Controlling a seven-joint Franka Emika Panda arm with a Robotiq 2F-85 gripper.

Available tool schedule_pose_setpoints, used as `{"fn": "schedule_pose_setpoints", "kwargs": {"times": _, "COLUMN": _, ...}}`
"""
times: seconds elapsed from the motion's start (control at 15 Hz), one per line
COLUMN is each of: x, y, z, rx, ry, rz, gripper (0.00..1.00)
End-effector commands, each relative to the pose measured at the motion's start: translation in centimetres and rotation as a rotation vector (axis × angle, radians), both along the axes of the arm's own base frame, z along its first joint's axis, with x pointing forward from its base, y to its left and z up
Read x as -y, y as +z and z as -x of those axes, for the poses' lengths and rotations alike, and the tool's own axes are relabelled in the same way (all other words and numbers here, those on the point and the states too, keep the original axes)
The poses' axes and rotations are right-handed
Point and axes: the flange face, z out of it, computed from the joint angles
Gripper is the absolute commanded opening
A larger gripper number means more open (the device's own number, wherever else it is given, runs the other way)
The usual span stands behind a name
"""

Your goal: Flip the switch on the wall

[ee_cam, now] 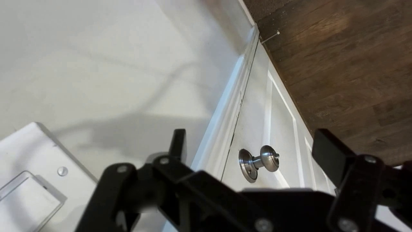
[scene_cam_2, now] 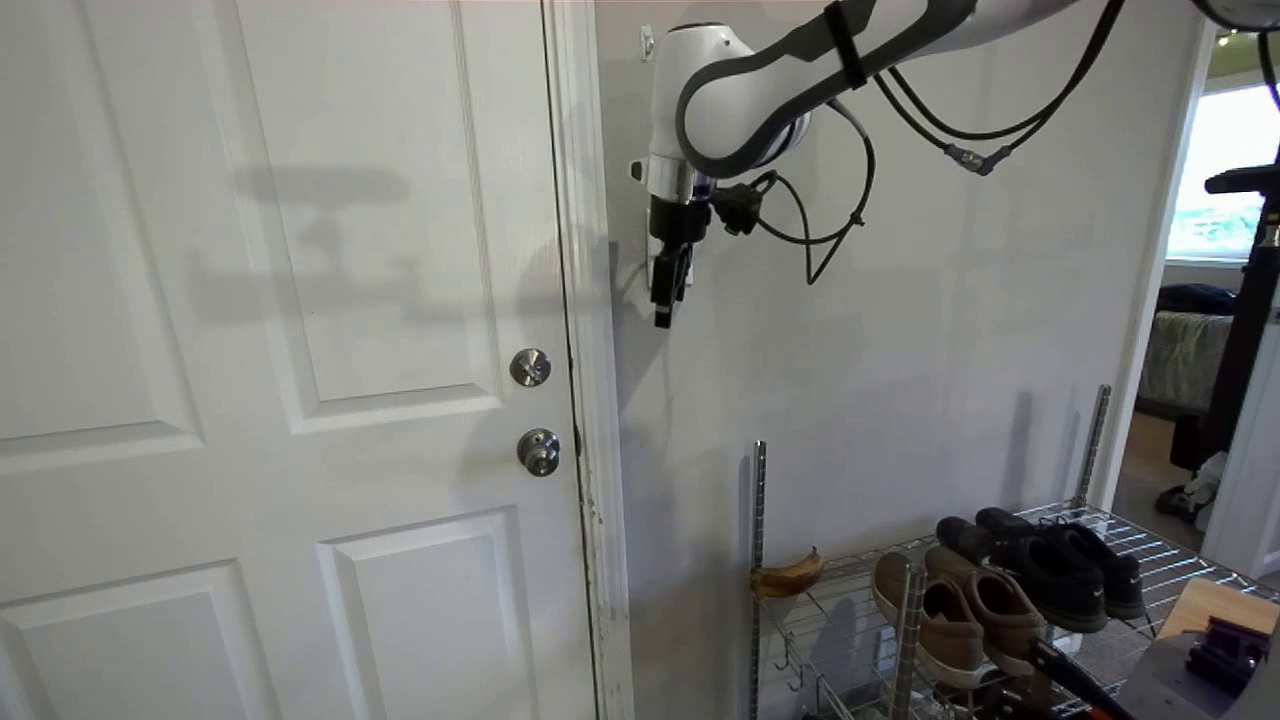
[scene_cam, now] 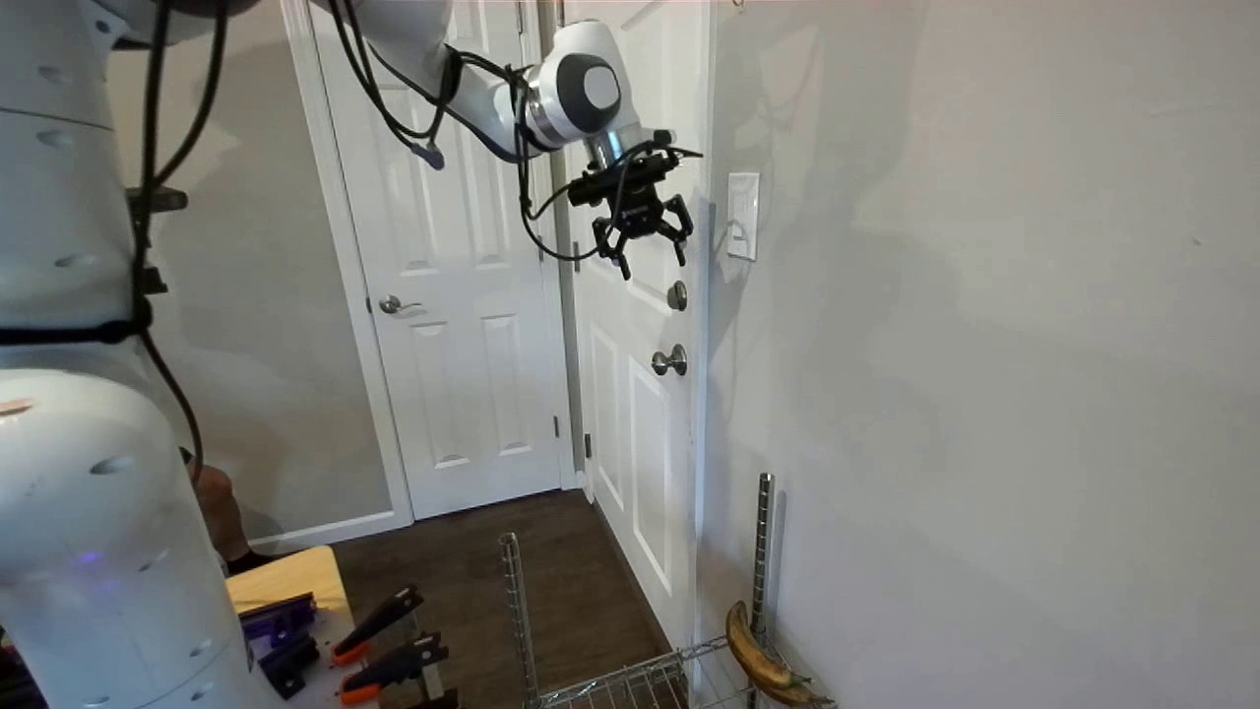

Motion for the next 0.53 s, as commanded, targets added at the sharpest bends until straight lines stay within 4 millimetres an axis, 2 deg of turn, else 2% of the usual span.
{"fn": "schedule_pose_setpoints", "kwargs": {"times": 0.0, "x": 0.2, "y": 1.0, "z": 2.3, "rx": 0.06, "ry": 0.007, "rz": 0.003, "gripper": 1.0}}
{"fn": "schedule_pose_setpoints", "kwargs": {"times": 0.47, "x": 1.3, "y": 1.7, "z": 1.3, "rx": 0.138, "ry": 0.029, "rz": 0.065, "gripper": 1.0}}
